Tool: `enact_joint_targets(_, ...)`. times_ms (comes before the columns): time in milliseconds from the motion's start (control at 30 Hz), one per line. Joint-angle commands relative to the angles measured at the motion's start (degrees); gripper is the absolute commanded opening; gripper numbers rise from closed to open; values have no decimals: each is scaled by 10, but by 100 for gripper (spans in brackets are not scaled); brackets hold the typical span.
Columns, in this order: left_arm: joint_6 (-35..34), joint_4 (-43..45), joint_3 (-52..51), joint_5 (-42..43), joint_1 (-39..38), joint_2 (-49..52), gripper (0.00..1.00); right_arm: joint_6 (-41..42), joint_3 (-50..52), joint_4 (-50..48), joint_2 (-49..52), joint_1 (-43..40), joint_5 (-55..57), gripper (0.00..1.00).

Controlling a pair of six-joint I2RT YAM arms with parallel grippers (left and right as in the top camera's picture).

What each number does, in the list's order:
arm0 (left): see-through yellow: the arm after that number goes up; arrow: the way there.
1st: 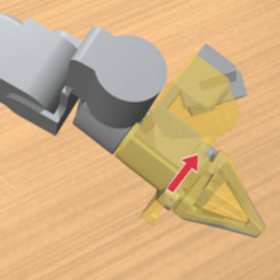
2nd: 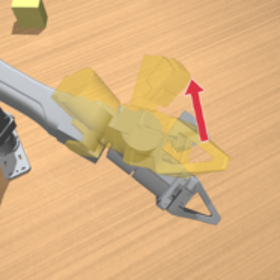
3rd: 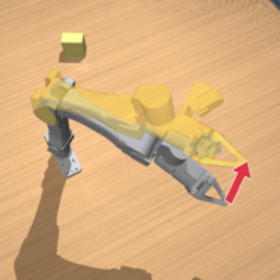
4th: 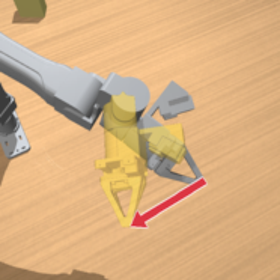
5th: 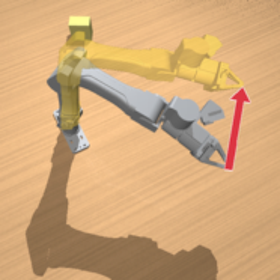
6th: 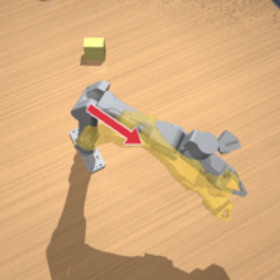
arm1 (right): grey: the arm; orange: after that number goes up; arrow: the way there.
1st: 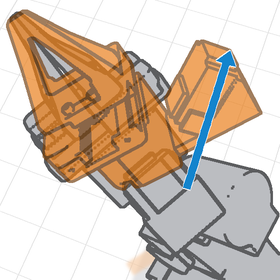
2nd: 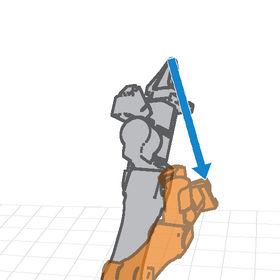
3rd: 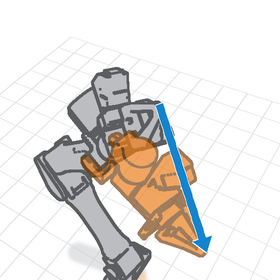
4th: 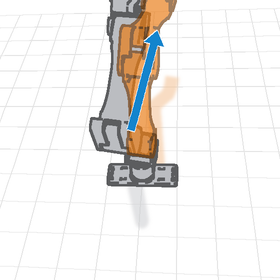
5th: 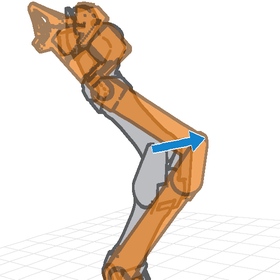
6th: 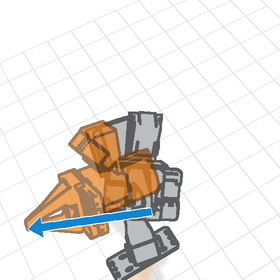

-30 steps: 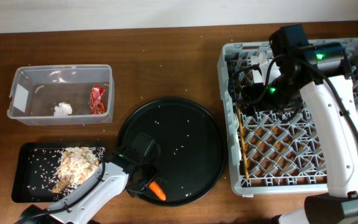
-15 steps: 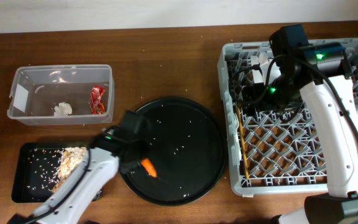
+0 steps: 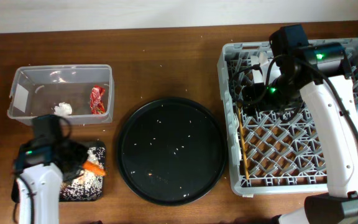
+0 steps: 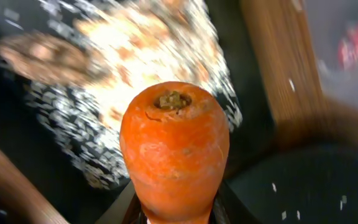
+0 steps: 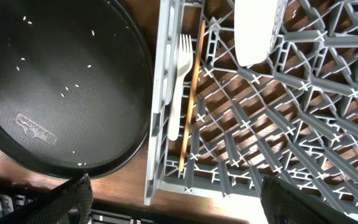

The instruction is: Sort waste into correct bins and load items into the dishwasher rack

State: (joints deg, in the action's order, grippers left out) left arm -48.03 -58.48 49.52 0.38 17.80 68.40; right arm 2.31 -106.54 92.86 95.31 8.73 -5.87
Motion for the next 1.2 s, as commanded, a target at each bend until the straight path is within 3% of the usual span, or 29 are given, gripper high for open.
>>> enact_joint_targets(0, 40, 12, 10, -27, 80, -6, 5, -6, 2, 1, -4, 2, 5, 90)
enact_joint_targets(233, 42, 57, 10, -118, 175, 18, 5, -6, 2, 1, -4, 2, 5, 90)
enact_joint_targets(600, 42, 131, 10, -122, 191, 139, 10, -6, 2, 1, -4, 2, 6, 90)
enact_joint_targets(733, 42, 139, 10, -123, 191, 177, 23, -6, 2, 1, -4, 2, 6, 90)
enact_joint_targets(833, 42, 139, 10, -123, 191, 198, 28, -6, 2, 1, -4, 2, 6, 90)
enact_joint_targets(867, 42, 139, 10, -123, 191, 202, 34, -6, 2, 1, -4, 2, 6, 90)
enact_joint_targets(933, 42, 139, 10, -123, 191, 203, 57, -6, 2, 0, -4, 2, 6, 90)
enact_joint_targets(1167, 73, 137, 18, -90, 191, 192, 84, -6, 2, 1, -4, 2, 5, 91)
